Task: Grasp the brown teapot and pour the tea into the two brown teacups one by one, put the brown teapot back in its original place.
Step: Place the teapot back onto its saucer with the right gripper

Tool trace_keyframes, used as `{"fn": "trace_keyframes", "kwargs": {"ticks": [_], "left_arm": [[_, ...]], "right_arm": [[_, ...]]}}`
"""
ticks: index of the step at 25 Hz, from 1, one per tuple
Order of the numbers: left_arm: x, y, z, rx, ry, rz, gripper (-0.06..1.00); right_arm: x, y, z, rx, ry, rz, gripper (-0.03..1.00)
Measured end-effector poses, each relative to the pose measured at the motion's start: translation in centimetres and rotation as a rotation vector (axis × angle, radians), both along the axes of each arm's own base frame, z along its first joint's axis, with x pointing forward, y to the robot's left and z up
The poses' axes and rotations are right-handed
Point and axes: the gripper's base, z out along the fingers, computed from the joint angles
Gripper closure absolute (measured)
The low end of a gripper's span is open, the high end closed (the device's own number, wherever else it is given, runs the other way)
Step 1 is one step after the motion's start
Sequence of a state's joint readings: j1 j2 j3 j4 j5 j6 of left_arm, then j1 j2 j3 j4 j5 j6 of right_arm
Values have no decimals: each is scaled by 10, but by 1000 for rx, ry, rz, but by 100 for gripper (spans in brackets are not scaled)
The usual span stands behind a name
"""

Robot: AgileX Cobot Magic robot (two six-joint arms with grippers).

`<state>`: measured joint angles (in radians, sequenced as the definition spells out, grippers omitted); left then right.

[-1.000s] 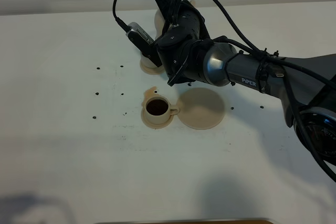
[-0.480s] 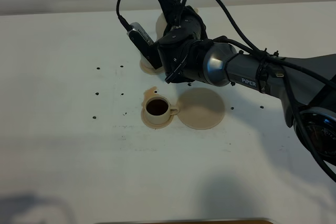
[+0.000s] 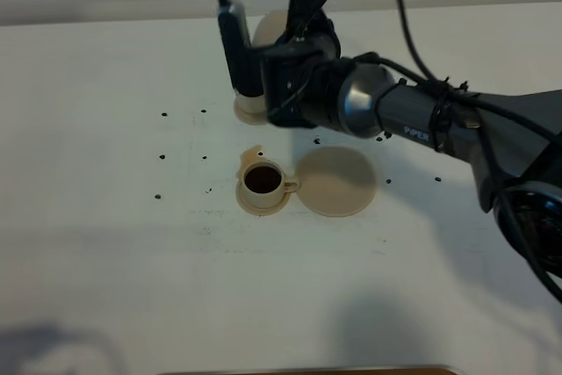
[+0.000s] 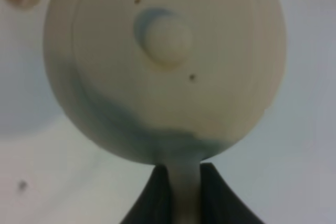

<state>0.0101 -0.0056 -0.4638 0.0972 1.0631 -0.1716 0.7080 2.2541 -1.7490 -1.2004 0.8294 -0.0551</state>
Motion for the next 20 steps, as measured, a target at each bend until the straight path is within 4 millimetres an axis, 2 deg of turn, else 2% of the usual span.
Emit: {"fn": "trace_keyframes", "kwargs": {"ticks": [5,7,12,20], "left_arm": [[0,0,0,0,0,0,83],[0,0,0,0,0,0,83],[0,0,0,0,0,0,83],[0,0,0,0,0,0,83]], "right_arm": [[-6,-14,37,317,16,-193,89],[-7,-22,42,415,55,-281,89],[-8,-37,31,565,201,-456,89],[-13,-26,20,757,345,-505,89]]}}
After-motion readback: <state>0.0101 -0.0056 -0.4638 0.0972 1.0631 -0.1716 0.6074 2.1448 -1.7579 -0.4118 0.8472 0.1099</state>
